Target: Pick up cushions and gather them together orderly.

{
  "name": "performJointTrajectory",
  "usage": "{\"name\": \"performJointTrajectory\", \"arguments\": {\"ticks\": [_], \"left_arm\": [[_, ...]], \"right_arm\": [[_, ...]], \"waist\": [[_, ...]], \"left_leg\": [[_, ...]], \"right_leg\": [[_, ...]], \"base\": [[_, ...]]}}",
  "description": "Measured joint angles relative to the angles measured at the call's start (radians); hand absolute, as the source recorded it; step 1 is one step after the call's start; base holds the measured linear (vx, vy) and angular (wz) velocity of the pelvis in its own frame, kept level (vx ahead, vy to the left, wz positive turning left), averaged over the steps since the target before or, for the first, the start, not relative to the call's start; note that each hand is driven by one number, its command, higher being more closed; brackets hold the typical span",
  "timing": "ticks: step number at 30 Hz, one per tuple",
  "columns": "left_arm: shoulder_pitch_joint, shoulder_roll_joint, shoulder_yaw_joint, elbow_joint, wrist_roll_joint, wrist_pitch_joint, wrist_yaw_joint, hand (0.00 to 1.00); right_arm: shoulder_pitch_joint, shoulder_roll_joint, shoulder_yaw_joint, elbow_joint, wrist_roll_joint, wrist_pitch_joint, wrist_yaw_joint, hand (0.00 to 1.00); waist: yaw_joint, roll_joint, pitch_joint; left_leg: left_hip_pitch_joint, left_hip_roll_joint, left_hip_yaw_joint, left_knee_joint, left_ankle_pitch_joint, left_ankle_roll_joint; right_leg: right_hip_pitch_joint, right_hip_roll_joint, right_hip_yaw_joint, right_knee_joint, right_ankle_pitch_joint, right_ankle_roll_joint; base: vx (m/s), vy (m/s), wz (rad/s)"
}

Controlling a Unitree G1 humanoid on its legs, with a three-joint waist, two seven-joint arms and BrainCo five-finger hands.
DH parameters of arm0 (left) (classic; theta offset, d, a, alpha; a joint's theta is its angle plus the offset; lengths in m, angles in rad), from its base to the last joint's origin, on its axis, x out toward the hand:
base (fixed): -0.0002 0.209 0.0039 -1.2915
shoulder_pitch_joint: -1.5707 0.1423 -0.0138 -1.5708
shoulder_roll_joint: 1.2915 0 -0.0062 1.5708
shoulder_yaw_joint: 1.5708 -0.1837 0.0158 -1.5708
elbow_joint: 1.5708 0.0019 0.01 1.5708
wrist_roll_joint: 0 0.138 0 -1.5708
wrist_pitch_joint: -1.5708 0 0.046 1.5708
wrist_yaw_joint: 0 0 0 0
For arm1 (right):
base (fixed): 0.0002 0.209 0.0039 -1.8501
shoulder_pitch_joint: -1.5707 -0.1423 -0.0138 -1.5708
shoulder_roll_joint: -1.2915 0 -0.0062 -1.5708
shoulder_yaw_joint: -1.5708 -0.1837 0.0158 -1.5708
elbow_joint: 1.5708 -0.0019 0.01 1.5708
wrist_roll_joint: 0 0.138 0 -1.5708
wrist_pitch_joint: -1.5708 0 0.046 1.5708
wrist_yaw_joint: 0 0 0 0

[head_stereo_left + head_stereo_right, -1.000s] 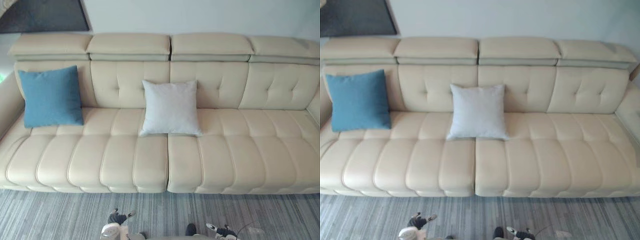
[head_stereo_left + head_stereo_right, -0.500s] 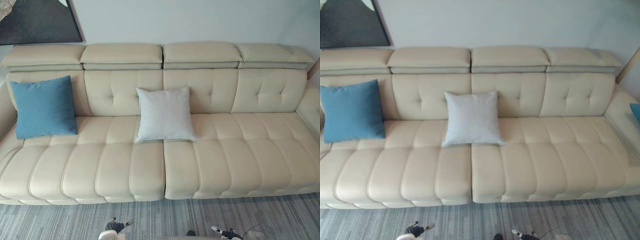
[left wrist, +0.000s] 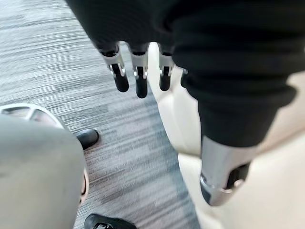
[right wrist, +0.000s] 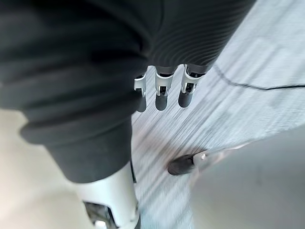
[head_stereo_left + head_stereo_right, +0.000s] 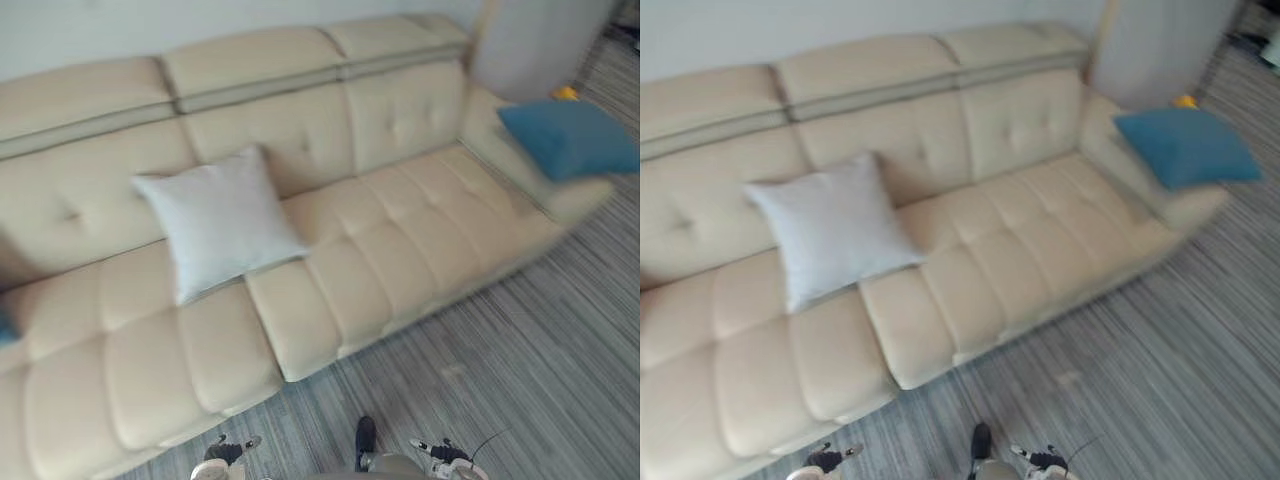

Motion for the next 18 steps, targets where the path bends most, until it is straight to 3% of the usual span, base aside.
{"name": "performJointTrajectory", "arguments": {"ticks": [2,4,5,6,7,8,9,10,11,13,14,15,16,17,18], "left_arm": [[-0.034,-0.041,-0.001,-0.011,0.0,-0.006,-0.003,0.0],[-0.05,-0.047,-0.002,-0.013,0.0,-0.01,-0.005,0.0],[-0.054,-0.049,0.0,-0.017,-0.002,-0.009,-0.005,0.0],[-0.046,-0.06,0.017,-0.017,-0.008,-0.007,-0.006,0.0],[-0.043,-0.065,0.029,-0.018,-0.008,-0.006,-0.006,0.0],[-0.028,-0.083,0.048,-0.033,-0.014,-0.007,-0.008,0.0],[-0.031,-0.081,0.049,-0.042,-0.017,-0.009,-0.009,0.0],[-0.021,-0.082,0.048,-0.055,-0.02,-0.01,-0.009,0.0],[-0.016,-0.08,0.049,-0.058,-0.02,-0.01,-0.008,0.0],[-0.01,-0.094,0.082,-0.082,-0.04,-0.013,-0.004,0.0],[-0.007,-0.097,0.089,-0.086,-0.042,-0.015,-0.003,0.0],[0.005,-0.112,0.118,-0.088,-0.044,-0.022,0.002,0.0],[0.007,-0.121,0.128,-0.087,-0.05,-0.023,0.003,0.0],[0.006,-0.117,0.128,-0.089,-0.049,-0.023,0.003,0.0],[0.004,-0.098,0.128,-0.092,-0.047,-0.022,0.003,0.0]], "right_arm": [[0.002,-0.048,-0.001,0.003,0.0,0.001,0.0,0.0],[0.006,-0.053,-0.009,0.005,0.0,0.001,0.001,0.0],[0.012,-0.053,-0.011,0.005,0.0,0.001,0.001,0.0],[0.018,-0.051,-0.01,0.002,0.0,0.002,0.001,0.0],[0.018,-0.043,-0.008,-0.001,0.0,0.002,0.0,0.0],[0.014,-0.04,-0.008,-0.029,0.0,0.004,-0.001,0.0],[0.015,-0.041,-0.01,-0.03,-0.001,0.002,-0.001,0.0],[-0.008,-0.033,-0.01,-0.031,-0.008,0.007,0.0,0.0],[-0.012,-0.029,-0.01,-0.034,-0.01,0.007,0.0,0.0],[-0.019,-0.008,-0.009,-0.05,-0.036,0.008,0.0,0.0],[-0.017,-0.008,-0.009,-0.053,-0.036,0.007,-0.001,0.0],[-0.011,-0.009,-0.009,-0.061,-0.036,0.005,0.0,0.0],[-0.008,0.001,-0.008,-0.066,-0.036,0.004,-0.001,0.0],[-0.009,0.009,-0.008,-0.071,-0.037,0.004,-0.002,0.0],[-0.003,0.029,-0.003,-0.073,-0.038,0.004,-0.001,0.0]], "waist": [[-0.01,0.05,0.027],[-0.021,0.053,0.037],[-0.029,0.051,0.042],[-0.02,0.05,0.057],[-0.015,0.042,0.065],[0.004,0.039,0.073],[0.015,0.041,0.074],[0.04,0.035,0.077],[0.044,0.034,0.08],[0.062,0.031,0.082],[0.065,0.032,0.082],[0.072,0.048,0.074],[0.083,0.058,0.07],[0.087,0.055,0.064],[0.083,0.012,0.053]], "left_leg": [[0.048,0.021,0.02,0.033,0.011,-0.019],[0.02,0.055,0.018,0.158,0.012,-0.02],[-0.024,0.11,0.009,0.339,0.027,-0.037],[-0.075,0.17,-0.034,0.532,0.089,0.032],[-0.097,0.183,-0.058,0.589,0.095,0.054],[-0.176,0.158,-0.171,0.685,0.002,0.03],[-0.228,0.113,-0.243,0.673,-0.058,0.005],[-0.268,0.045,-0.309,0.566,-0.099,0.016],[-0.283,0.03,-0.324,0.536,-0.102,0.021],[-0.342,-0.054,-0.489,0.371,-0.093,0.015],[-0.345,-0.065,-0.523,0.339,-0.089,0.009],[-0.339,-0.07,-0.613,0.239,-0.072,-0.004],[-0.318,-0.045,-0.61,0.22,-0.006,0.0],[-0.311,-0.044,-0.587,0.213,-0.007,0.005],[-0.281,-0.057,-0.533,0.174,-0.013,0.015]], "right_leg": [[0.019,0.015,0.043,0.037,-0.051,0.004],[0.024,0.006,0.05,0.063,-0.079,0.001],[0.043,0.012,0.062,0.072,-0.1,-0.004],[0.078,0.024,0.098,0.08,-0.122,-0.013],[0.087,0.022,0.116,0.084,-0.131,-0.017],[0.093,0.019,0.18,0.097,-0.166,-0.028],[0.093,0.018,0.21,0.096,-0.169,-0.026],[0.093,0.018,0.282,0.095,-0.173,-0.022],[0.096,0.019,0.3,0.095,-0.175,-0.017],[0.103,0.022,0.409,0.108,-0.195,0.013],[0.102,0.025,0.429,0.113,-0.201,0.023],[0.099,0.054,0.484,0.114,-0.211,0.039],[0.102,0.082,0.527,0.116,-0.212,0.051],[0.104,0.078,0.537,0.115,-0.209,0.055],[0.098,0.049,0.54,0.123,-0.198,0.073]], "base": [[0.14,-0.105,-0.62],[0.1,-0.053,-0.17],[0.18,-0.145,-0.41],[0.19,-0.153,-0.53],[0.17,-0.051,-0.89],[0.11,0.033,-0.89],[0.15,0.09,-1.55],[0.13,0.076,-1.29],[0.16,0.101,-1.46],[0.13,0.14,-1.32],[0.11,0.198,-1.64],[0.15,0.247,-1.8],[0.25,0.32,-1.84],[0.31,0.314,-1.49],[0.35,0.249,-1.11]]}}
